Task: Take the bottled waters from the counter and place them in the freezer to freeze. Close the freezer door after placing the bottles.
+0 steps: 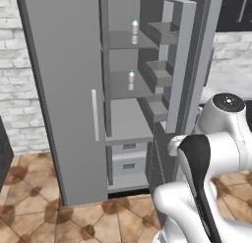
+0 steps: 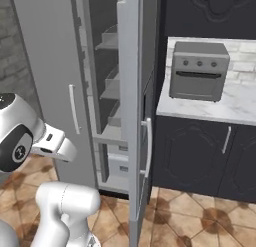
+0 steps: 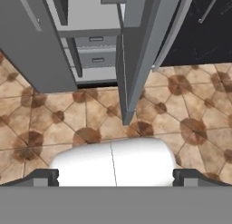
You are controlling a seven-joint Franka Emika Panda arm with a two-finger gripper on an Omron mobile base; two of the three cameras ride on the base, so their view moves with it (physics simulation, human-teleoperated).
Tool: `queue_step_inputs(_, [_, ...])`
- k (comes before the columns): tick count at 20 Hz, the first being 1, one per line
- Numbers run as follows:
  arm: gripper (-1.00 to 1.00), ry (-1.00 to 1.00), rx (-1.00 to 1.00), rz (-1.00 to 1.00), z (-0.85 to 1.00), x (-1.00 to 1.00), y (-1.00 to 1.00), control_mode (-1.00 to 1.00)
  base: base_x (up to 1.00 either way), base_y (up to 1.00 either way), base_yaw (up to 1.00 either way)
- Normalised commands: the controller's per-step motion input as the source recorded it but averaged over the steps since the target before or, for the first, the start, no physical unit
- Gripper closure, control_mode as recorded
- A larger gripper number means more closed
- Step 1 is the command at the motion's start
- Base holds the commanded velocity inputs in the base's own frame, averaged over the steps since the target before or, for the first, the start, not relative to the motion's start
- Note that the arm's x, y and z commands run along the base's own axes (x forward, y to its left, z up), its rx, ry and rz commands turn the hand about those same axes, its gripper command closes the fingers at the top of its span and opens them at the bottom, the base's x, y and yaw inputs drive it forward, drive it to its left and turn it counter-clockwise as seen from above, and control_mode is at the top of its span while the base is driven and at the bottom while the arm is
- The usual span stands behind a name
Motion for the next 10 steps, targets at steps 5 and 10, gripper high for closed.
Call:
queue_step_inputs(5, [-1.00, 0.00, 0.00, 0.00, 0.00, 0.00, 0.00, 1.00, 0.00, 0.08, -0.09])
queue_step_inputs(10, [-1.00, 0.00, 0.00, 0.00, 0.00, 0.00, 0.00, 1.00, 0.27, 0.19, -0.16])
